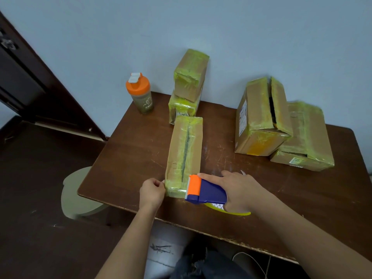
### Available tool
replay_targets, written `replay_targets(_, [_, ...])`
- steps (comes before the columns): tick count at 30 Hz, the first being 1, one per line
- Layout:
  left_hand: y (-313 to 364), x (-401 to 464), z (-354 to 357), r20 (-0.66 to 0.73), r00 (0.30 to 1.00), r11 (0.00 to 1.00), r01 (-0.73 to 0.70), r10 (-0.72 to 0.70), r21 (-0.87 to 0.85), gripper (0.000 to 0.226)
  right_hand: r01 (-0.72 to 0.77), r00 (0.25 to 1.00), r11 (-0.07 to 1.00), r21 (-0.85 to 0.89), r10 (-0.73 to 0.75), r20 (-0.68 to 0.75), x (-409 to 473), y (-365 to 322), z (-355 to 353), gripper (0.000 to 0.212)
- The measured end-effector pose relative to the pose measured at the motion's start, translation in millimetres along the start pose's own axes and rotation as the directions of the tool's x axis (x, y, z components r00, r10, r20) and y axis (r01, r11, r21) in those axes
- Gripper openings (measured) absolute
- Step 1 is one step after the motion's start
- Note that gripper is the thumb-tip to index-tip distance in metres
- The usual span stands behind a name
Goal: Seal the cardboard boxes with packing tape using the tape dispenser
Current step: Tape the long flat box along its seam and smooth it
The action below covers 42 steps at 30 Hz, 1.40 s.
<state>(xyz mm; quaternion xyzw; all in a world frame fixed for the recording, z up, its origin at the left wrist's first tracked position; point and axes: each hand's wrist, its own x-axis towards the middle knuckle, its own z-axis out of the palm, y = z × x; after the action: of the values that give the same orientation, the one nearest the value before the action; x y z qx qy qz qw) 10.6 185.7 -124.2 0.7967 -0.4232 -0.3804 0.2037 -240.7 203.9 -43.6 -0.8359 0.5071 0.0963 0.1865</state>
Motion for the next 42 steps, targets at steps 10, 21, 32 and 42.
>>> replay_targets(10, [7,-5,-2,-0.112,0.968,0.974,-0.225,0.226,0.028,0.018,-0.013,1.000,1.000,0.011,0.012,0.026,1,-1,1,0.094])
replay_targets(21, [-5,-1,9,-0.016,0.970,0.897,0.218,-0.243,-0.384,0.012,-0.043,0.996,0.998,0.049,0.039,0.080,1,2,4,0.095])
replay_targets(32, [17,-26,-3,-0.038,0.974,0.968,-0.225,0.222,-0.111,0.039,-0.018,0.998,0.997,0.071,0.014,0.061,0,6,9,0.094])
replay_targets(42, [22,-26,1,-0.111,0.988,0.989,-0.117,0.107,-0.089,0.042,0.071,0.997,0.996,0.045,-0.073,0.038,0,14,9,0.107])
